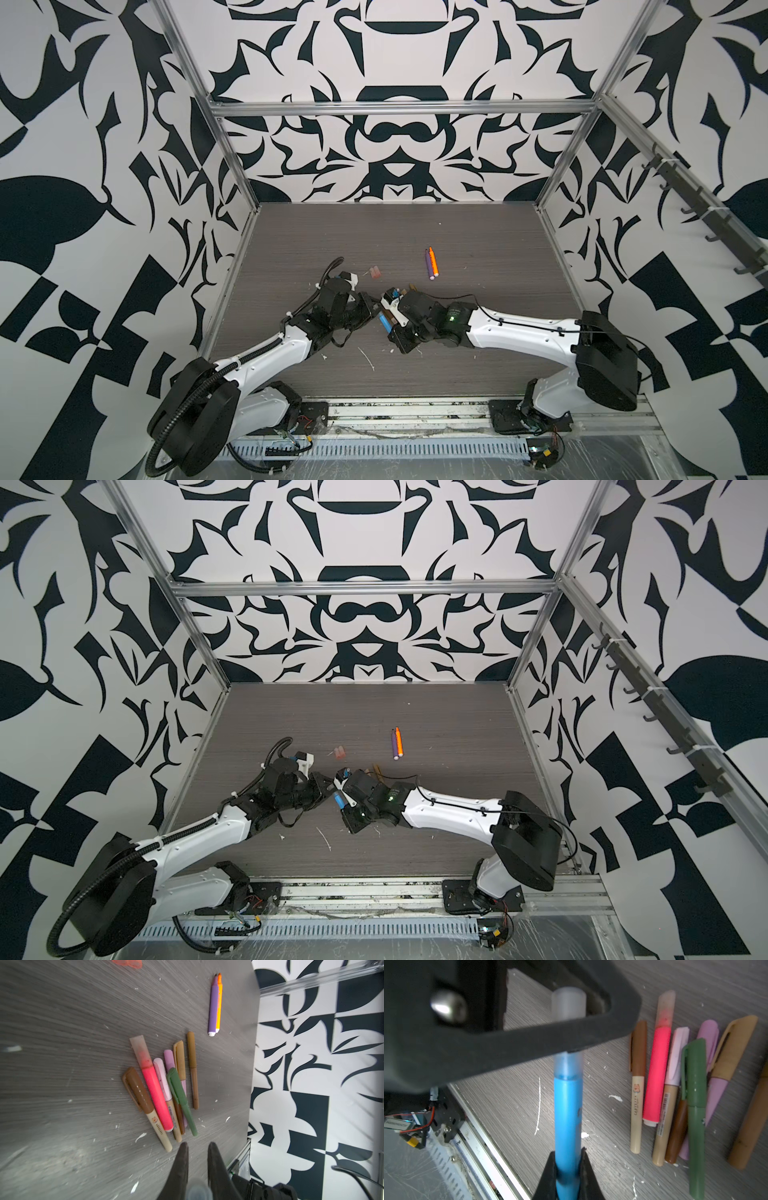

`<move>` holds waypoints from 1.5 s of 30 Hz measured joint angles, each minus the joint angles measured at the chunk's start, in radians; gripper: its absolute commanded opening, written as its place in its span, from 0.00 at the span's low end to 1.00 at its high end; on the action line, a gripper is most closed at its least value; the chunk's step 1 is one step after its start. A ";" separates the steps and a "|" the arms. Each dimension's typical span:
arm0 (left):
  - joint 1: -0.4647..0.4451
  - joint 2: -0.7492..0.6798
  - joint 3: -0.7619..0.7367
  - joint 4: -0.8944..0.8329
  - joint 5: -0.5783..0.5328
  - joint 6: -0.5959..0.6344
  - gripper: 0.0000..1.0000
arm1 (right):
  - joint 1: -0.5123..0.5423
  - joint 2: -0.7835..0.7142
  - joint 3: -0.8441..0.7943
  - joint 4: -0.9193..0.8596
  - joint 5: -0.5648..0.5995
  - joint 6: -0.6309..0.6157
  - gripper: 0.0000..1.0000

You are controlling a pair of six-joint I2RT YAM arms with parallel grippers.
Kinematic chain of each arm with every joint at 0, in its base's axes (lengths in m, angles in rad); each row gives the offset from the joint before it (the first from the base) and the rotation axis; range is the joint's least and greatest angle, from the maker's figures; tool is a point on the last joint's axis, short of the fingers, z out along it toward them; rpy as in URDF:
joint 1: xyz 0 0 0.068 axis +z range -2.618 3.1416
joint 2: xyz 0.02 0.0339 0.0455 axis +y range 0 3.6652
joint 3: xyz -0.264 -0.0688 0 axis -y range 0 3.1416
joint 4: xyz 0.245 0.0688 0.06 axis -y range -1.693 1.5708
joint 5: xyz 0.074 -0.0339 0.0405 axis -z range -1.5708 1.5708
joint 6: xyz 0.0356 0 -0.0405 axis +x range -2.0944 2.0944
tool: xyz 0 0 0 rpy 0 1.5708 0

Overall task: Open the pen caps
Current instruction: 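Pull the left gripper away from the right gripper to remove the blue cap, then carry the uncapped blue highlighter beside the orange one while the left gripper lowers its cap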

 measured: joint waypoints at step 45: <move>0.408 0.826 0.626 -0.258 0.291 0.372 0.07 | -0.836 0.560 0.421 0.001 -0.370 -0.084 0.10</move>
